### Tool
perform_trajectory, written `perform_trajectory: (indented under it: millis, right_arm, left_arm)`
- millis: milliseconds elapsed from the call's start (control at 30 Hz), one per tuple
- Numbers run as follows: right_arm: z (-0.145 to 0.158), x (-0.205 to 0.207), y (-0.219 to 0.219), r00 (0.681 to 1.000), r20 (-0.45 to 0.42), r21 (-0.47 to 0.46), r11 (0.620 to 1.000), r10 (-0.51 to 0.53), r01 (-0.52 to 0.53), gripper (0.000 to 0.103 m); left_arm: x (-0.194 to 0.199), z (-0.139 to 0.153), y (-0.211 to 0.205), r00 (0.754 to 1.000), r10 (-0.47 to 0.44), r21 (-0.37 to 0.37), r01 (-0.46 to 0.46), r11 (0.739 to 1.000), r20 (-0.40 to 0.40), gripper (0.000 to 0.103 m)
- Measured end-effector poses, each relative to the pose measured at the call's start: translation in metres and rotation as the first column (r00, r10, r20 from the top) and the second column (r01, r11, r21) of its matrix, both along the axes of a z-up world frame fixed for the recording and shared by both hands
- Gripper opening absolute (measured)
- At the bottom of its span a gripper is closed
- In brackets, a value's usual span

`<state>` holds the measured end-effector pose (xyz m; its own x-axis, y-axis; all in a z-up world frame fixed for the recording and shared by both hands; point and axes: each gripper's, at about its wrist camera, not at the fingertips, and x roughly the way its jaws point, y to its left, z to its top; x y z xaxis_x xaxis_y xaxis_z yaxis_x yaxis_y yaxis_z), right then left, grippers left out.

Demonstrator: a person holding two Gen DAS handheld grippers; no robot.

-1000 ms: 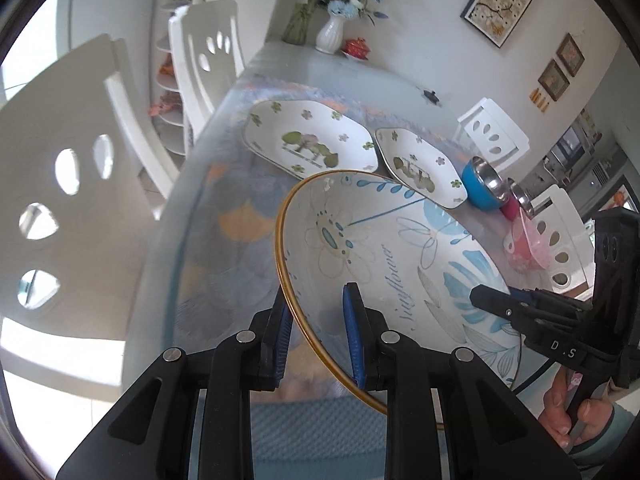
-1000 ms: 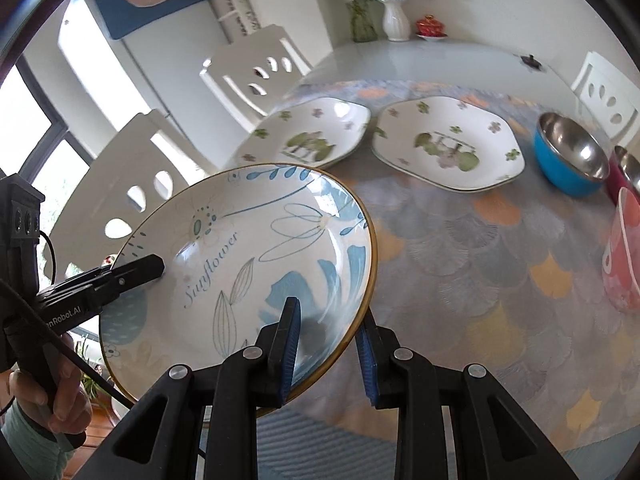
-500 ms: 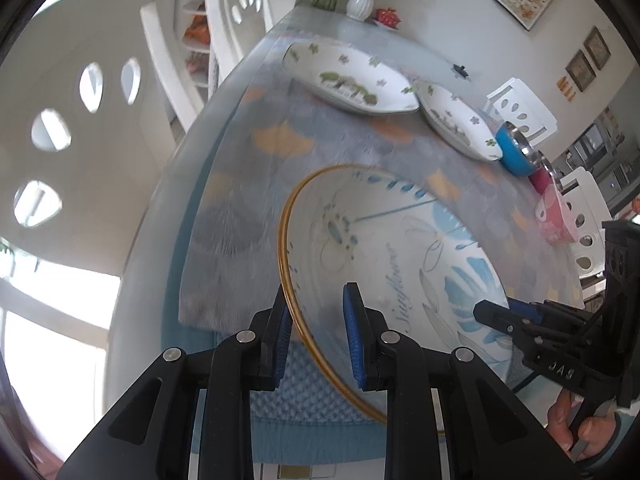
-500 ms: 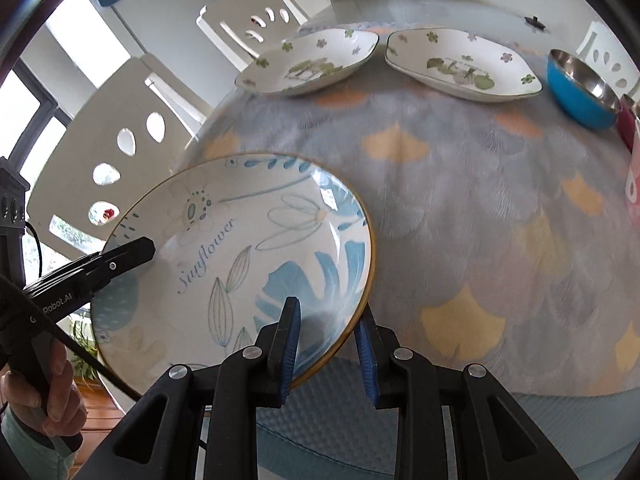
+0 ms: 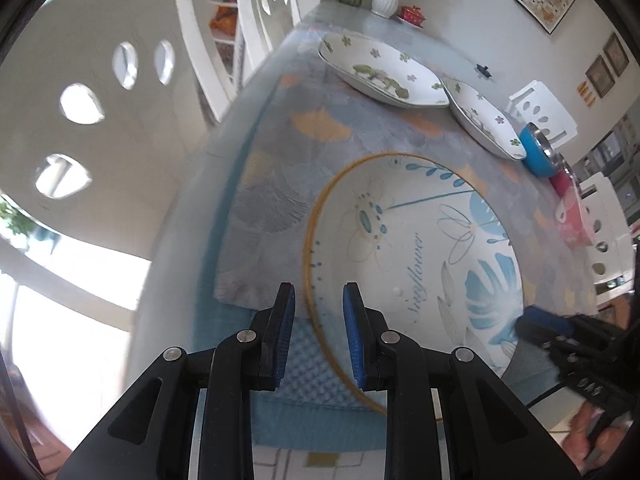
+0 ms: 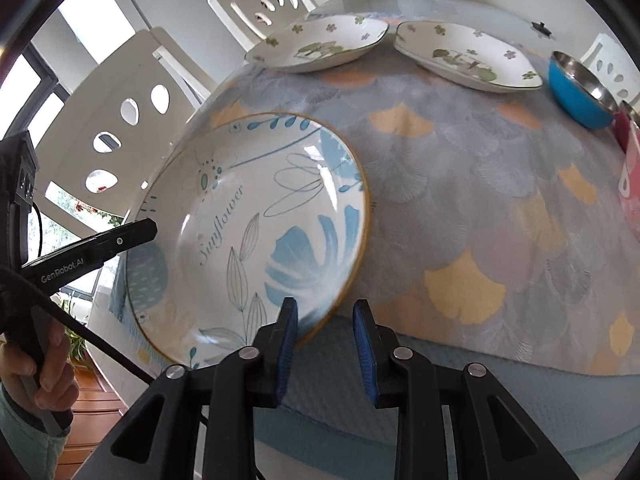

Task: Organize plates and bowls
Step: 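Lower the Sunflower plate onto the cloth and open both grippers, then move both grippers to the larger hexagonal tree-print plate and grasp its rim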

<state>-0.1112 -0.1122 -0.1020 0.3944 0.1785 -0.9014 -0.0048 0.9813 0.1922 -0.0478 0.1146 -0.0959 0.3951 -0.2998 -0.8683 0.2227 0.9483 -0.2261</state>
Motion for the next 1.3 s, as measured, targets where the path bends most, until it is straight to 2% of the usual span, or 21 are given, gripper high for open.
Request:
perform_trajectory:
  millis: [133, 333, 400, 467, 533, 633, 667, 700, 800, 967, 1100, 1200, 1300]
  right_arm:
    - [0.021, -0.008, -0.014, 1.000, 0.030, -0.034, 0.999, -0.011, 0.012, 0.026]
    - [0.083, -0.025, -0.042, 0.987, 0.160, -0.050, 0.999, -0.005, 0.013, 0.029]
    - [0.102, -0.032, -0.050, 0.980, 0.199, -0.039, 0.999, -0.013, 0.021, 0.037]
    - [0.127, -0.044, -0.060, 0.962, 0.270, -0.024, 0.999, -0.029, 0.037, 0.058]
    - [0.150, -0.054, -0.067, 0.940, 0.340, -0.016, 0.999, -0.028, 0.036, 0.061]
    - [0.171, -0.057, -0.071, 0.923, 0.384, -0.012, 0.999, -0.024, 0.031, 0.061]
    - [0.175, -0.057, -0.071, 0.920, 0.392, -0.006, 0.999, -0.029, 0.033, 0.065]
    - [0.178, -0.055, -0.072, 0.918, 0.395, -0.001, 0.999, -0.037, 0.040, 0.067]
    - [0.184, -0.047, -0.072, 0.916, 0.397, 0.025, 0.998, -0.063, 0.057, 0.069]
    - [0.179, -0.005, -0.067, 0.925, 0.368, 0.068, 0.994, -0.099, 0.080, 0.069]
    - [0.163, 0.050, -0.063, 0.936, 0.316, 0.115, 0.986, -0.152, 0.121, 0.069]
    - [0.142, 0.097, -0.058, 0.948, 0.249, 0.152, 0.975, -0.196, 0.162, 0.069]
    - [0.118, 0.135, -0.058, 0.954, 0.184, 0.184, 0.961, -0.238, 0.204, 0.069]
  left_arm:
    - [-0.010, 0.018, 0.007, 0.999, 0.036, 0.037, -0.037, 0.999, 0.040, 0.022]
    - [-0.026, 0.068, -0.007, 0.991, 0.069, -0.004, -0.069, 0.998, 0.116, 0.024]
    - [-0.031, 0.087, -0.021, 0.987, 0.054, -0.005, -0.054, 0.999, 0.150, 0.033]
    - [-0.038, 0.106, -0.036, 0.982, 0.031, -0.002, -0.031, 1.000, 0.185, 0.033]
    - [-0.042, 0.124, -0.052, 0.978, 0.003, -0.013, 0.000, 1.000, 0.209, 0.034]
    - [-0.048, 0.147, -0.068, 0.969, -0.022, -0.027, 0.029, 0.999, 0.246, 0.048]
    - [-0.049, 0.154, -0.071, 0.965, -0.025, -0.035, 0.035, 0.999, 0.261, 0.061]
    - [-0.050, 0.161, -0.073, 0.959, -0.025, -0.046, 0.040, 0.998, 0.282, 0.068]
    - [-0.040, 0.177, -0.077, 0.947, -0.041, -0.059, 0.063, 0.996, 0.320, 0.068]
    - [0.002, 0.181, -0.072, 0.944, -0.035, -0.070, 0.061, 0.996, 0.328, 0.068]
    - [0.061, 0.168, -0.063, 0.958, -0.030, -0.040, 0.044, 0.998, 0.285, 0.068]
    - [0.108, 0.152, -0.053, 0.972, -0.037, -0.070, 0.054, 0.996, 0.230, 0.068]
    - [0.151, 0.130, -0.047, 0.982, -0.041, -0.069, 0.055, 0.996, 0.185, 0.067]
